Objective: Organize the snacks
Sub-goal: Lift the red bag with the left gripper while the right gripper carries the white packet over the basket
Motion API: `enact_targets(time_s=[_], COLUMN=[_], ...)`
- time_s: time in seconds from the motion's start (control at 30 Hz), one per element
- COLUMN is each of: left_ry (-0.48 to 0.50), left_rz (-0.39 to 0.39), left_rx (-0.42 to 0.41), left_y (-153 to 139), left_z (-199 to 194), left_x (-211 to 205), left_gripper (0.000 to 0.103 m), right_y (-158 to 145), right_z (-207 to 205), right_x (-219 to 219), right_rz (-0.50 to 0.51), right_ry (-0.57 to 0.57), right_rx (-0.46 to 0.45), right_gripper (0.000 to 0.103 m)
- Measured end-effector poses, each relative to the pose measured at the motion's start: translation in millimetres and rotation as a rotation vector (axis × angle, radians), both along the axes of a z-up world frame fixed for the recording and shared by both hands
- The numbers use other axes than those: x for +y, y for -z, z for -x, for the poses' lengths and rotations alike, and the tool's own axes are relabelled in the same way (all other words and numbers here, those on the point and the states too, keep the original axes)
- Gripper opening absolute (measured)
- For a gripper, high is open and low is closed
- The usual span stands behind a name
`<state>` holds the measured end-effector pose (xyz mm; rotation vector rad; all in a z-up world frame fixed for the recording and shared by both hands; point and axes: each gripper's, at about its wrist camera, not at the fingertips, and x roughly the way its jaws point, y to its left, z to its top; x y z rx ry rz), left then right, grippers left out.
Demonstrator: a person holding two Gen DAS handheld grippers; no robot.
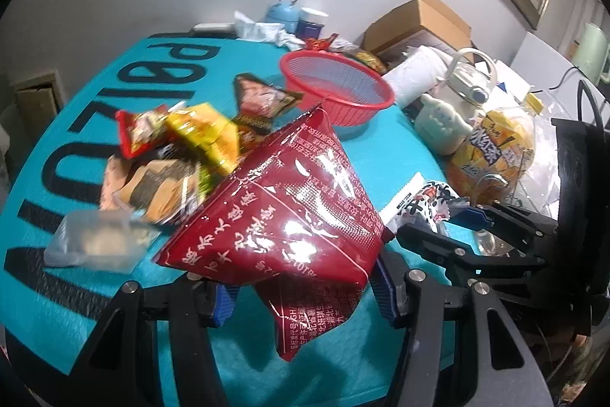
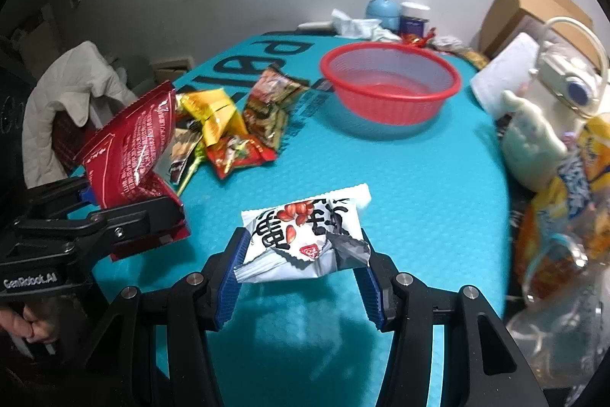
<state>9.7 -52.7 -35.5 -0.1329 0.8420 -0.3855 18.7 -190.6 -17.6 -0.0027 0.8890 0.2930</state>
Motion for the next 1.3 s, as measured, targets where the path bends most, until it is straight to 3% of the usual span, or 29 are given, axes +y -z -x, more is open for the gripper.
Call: enact_targets(time_s=[0.3,0.47,0.97,1.3], left_ry=[0.070,0.089,0.102,0.125], left_rz=[0.015,0.006,-0.008,-0.025], left_rx=[-0.043,-0.109,-0.244,-0.244], left_y=[-22,-44,-99,-99], left_z=[-19,-34,-108,-172], left_x=[-21,-29,-46,-70], left_gripper=[0.057,0.057,0.057,0.057], right_y=[-22,-35,-73,-79], right_z=[-3,-15,-80,-133], right_x=[-22,-27,-39,-49], right_rz=[0.017,-0.006,0.037,0.085], right_ry=[0.050,0.057,0.114,0.179], right_rx=[-0.053,-0.074,-0.154,-0.182], right_gripper=[0.053,0.053,0.053,0.053])
